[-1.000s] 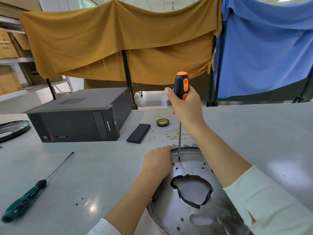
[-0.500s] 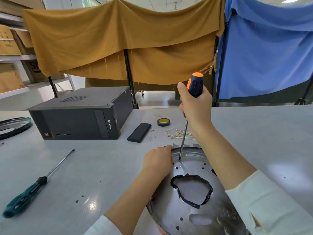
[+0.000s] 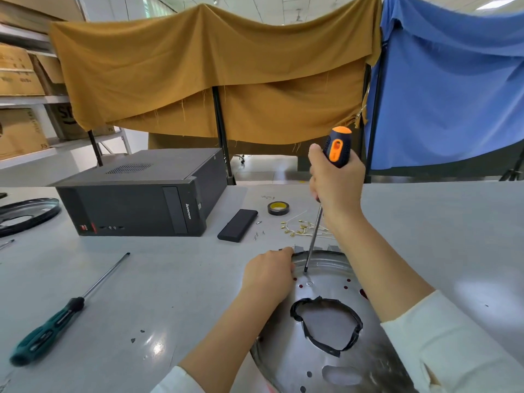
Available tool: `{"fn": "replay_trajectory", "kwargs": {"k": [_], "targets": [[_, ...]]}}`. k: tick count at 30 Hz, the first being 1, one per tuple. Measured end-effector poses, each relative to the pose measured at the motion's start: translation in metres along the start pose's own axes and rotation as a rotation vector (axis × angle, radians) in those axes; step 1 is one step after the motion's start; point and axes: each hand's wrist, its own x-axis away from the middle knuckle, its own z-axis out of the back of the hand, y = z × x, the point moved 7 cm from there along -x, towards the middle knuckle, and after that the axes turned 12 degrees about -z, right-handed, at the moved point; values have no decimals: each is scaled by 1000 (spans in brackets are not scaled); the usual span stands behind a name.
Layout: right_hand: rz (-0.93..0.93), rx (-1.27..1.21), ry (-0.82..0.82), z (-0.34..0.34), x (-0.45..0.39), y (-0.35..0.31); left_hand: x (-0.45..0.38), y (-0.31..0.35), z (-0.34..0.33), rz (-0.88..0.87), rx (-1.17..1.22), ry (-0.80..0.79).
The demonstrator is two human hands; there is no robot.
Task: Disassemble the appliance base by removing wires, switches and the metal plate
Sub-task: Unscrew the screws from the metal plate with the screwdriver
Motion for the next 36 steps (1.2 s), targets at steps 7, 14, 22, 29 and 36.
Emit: {"fn": "replay_trajectory", "kwargs": {"k": [7, 14, 22, 29, 36], "targets": [[-192, 119, -686, -40, 15, 1, 0, 0, 0, 3, 1, 9], [43, 92, 55, 2, 7, -8, 1, -1, -1, -3, 1, 16], [-197, 89, -575, -27, 4, 0, 0, -1, -1, 4, 1, 0], [-134, -35, -119, -3, -1, 7, 1, 0, -1, 8, -7, -10], [-207, 127, -651, -31, 8, 3, 1, -2, -2, 20, 26, -20]]}}
